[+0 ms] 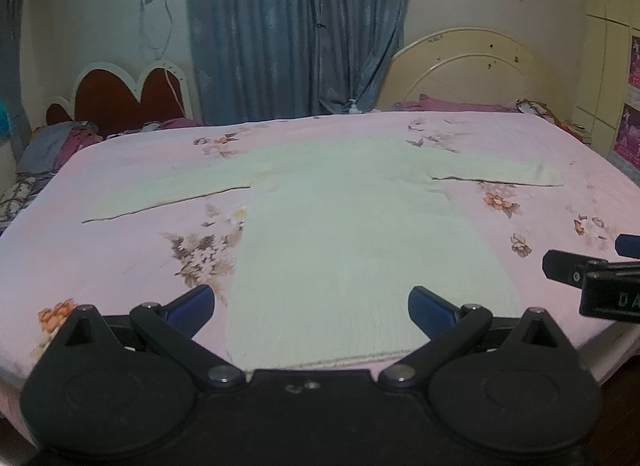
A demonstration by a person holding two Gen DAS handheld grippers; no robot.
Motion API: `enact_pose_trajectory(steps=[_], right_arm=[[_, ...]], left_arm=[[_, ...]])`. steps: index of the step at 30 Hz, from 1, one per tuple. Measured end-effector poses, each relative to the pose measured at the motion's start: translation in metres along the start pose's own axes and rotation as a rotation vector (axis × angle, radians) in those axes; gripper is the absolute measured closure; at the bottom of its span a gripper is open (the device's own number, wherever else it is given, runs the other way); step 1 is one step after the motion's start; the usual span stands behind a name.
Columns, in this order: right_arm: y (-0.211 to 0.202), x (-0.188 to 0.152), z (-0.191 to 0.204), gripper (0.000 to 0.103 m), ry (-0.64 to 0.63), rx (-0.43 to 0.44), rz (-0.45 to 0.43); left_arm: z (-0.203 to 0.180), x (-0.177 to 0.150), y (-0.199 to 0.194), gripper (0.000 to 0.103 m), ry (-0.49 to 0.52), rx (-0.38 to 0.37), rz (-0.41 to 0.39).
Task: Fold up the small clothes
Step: 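Move the right gripper to the sweater sleeve cuff and open it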
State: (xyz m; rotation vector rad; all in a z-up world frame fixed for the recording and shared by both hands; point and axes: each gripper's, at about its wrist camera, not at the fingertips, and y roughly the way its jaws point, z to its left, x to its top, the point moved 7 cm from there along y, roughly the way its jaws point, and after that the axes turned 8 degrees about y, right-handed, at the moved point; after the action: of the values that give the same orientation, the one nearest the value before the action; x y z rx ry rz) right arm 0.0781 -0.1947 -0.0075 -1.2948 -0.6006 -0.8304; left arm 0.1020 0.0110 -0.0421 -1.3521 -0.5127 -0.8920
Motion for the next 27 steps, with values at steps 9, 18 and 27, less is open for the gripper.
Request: enact_pose_trajectory(steps=[9, 18, 27], right_arm=[[0.043, 0.036, -0.005, 0.0, 0.053, -0.037, -0.046], [0.073, 0.069, -0.023, 0.0, 0.103, -0.107, -0.091], [0.103, 0.093, -0.087, 0.0, 0.163, -0.146, -0.103]], left_arm=[[0.011, 0.036, 0.049, 0.0, 0.061, -0.012, -0.011], [0.006, 0.063, 0.09, 0.0, 0.1, -0.12, -0.006], [-0.012, 0.095, 0.129, 0.006, 0.006, -0.208, -0.069]])
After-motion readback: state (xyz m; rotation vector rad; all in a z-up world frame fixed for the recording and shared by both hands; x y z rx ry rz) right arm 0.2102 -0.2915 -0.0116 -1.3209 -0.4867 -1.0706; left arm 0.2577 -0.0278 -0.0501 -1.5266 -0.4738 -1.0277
